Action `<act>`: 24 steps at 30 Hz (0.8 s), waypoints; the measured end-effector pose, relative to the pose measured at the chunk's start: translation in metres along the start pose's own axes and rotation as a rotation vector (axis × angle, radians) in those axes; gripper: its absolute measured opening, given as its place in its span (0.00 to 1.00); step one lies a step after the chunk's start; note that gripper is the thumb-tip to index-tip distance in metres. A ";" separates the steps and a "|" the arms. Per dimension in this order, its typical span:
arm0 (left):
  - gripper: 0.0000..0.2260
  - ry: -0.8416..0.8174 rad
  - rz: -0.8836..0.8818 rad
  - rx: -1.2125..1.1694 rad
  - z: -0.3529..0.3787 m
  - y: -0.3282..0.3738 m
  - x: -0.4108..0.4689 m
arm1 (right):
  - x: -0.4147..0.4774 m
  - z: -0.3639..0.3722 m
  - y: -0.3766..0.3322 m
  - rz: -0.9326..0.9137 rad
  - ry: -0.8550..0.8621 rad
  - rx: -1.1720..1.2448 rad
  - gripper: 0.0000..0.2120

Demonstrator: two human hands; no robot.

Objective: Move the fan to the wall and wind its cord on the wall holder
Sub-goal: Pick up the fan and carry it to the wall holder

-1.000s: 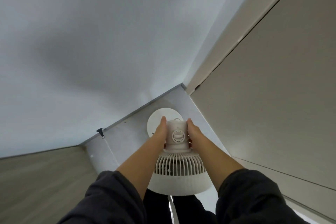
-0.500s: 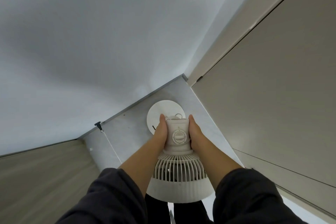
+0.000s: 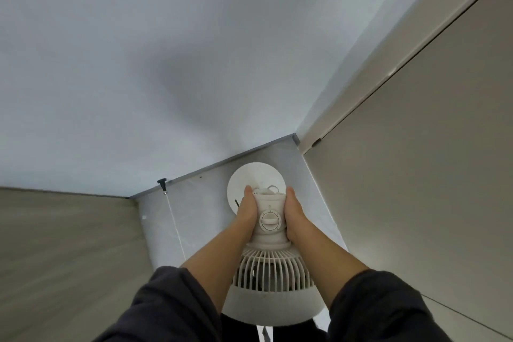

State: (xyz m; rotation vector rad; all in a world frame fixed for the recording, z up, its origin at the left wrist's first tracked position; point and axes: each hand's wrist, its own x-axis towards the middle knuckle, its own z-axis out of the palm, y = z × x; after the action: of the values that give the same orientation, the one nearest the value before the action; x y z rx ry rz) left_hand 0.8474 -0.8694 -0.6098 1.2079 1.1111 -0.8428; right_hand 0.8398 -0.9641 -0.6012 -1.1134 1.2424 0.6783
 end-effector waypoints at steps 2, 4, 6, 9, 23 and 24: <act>0.33 0.033 0.018 -0.036 0.001 -0.007 -0.014 | -0.008 -0.006 0.002 -0.024 -0.010 -0.053 0.33; 0.34 0.058 0.024 -0.095 0.000 -0.017 -0.029 | -0.020 -0.011 0.004 -0.050 -0.026 -0.118 0.33; 0.31 0.082 0.047 -0.155 -0.001 -0.028 -0.043 | -0.030 -0.017 0.008 -0.072 -0.049 -0.184 0.32; 0.35 0.088 0.076 -0.250 -0.006 -0.052 -0.062 | -0.048 -0.027 0.019 -0.102 -0.088 -0.266 0.28; 0.36 0.225 0.089 -0.508 -0.084 -0.161 -0.122 | -0.123 -0.011 0.129 -0.139 -0.176 -0.559 0.31; 0.37 0.243 0.079 -0.508 -0.092 -0.170 -0.118 | -0.127 -0.008 0.138 -0.127 -0.168 -0.571 0.30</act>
State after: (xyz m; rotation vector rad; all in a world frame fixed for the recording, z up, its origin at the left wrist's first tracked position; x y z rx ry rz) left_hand 0.6366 -0.8191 -0.5436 0.9296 1.3630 -0.3223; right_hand 0.6829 -0.9023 -0.5185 -1.5498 0.8417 1.0425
